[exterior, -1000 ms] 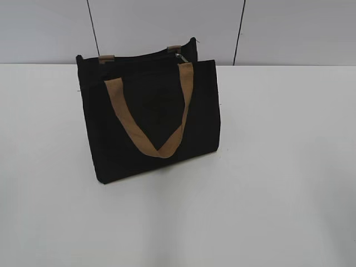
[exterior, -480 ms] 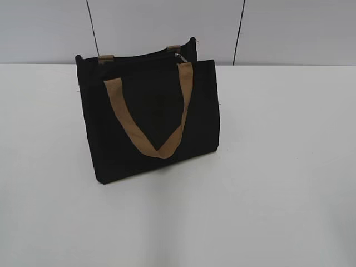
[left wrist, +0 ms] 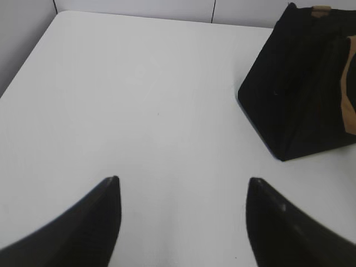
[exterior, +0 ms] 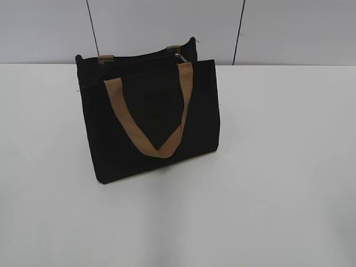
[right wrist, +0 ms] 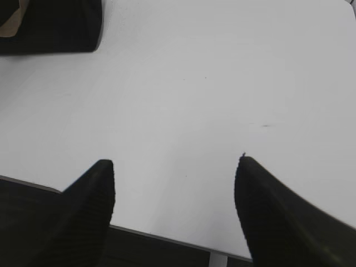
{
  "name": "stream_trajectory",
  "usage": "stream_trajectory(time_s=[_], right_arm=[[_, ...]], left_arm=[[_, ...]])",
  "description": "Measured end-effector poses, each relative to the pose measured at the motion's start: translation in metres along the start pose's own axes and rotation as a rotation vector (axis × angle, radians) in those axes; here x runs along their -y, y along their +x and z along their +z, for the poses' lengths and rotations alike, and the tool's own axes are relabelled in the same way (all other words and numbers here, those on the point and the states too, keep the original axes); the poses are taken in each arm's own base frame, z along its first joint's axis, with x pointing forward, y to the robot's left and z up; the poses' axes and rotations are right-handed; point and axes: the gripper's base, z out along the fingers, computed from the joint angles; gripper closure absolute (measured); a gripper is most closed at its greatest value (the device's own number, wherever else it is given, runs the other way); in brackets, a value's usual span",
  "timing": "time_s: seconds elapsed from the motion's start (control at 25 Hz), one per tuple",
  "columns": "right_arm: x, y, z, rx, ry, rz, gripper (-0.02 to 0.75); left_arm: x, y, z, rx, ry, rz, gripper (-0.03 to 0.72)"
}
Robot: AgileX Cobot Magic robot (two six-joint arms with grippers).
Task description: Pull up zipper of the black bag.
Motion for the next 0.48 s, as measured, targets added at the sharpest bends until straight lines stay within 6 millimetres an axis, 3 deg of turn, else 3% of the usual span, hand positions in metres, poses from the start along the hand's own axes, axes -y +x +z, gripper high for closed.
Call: stream_trajectory(time_s=[0.48], right_arm=[[-0.0033,-0.0011,0.0011,-0.01,0.144,0.118,0.224]], left_arm=[[0.0001,0.0,0.0,0.0,0.001,0.0,0.181]])
